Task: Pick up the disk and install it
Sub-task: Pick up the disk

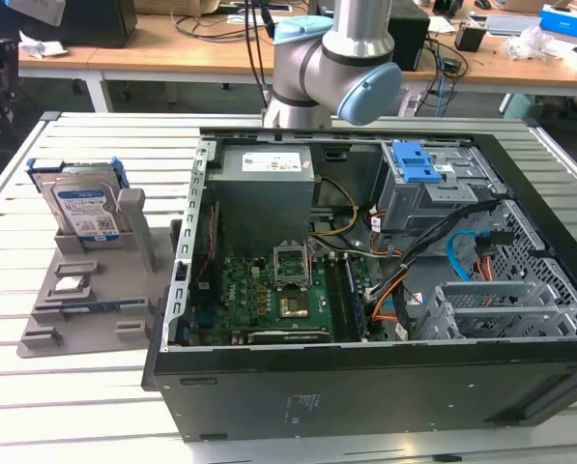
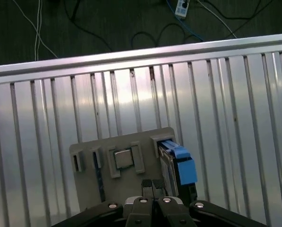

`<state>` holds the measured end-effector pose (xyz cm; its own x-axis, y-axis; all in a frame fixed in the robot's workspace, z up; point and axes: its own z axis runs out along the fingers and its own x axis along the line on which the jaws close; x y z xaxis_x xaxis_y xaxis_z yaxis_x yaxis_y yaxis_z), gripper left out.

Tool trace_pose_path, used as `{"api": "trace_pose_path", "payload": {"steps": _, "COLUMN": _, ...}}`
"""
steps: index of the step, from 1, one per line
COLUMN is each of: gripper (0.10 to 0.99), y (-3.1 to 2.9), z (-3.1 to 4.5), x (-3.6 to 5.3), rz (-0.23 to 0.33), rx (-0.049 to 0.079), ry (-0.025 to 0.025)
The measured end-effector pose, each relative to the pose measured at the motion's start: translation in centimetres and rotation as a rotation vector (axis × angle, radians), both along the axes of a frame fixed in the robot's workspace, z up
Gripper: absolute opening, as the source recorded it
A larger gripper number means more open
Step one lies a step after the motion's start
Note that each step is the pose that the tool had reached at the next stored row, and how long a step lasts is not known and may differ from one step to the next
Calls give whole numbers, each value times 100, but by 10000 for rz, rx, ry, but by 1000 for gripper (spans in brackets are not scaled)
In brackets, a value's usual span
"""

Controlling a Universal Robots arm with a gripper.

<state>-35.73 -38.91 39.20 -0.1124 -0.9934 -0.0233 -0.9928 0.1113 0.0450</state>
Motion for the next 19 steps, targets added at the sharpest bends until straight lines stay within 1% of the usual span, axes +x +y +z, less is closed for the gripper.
{"api": "trace_pose_path", "payload": {"steps": 5, "gripper": 106, "y": 0, "z": 0, "x": 0, "rz": 450, "rx": 0, "ry": 0}}
{"api": "trace_pose_path", "payload": {"steps": 8, "gripper": 106, "y": 0, "z": 0, "x": 0, "rz": 915, "rx": 0, "ry": 0}}
{"api": "trace_pose_path", "payload": {"steps": 19, "gripper": 106, "y": 0, "z": 0, "x": 0, "rz": 1691, "rx": 0, "ry": 1}}
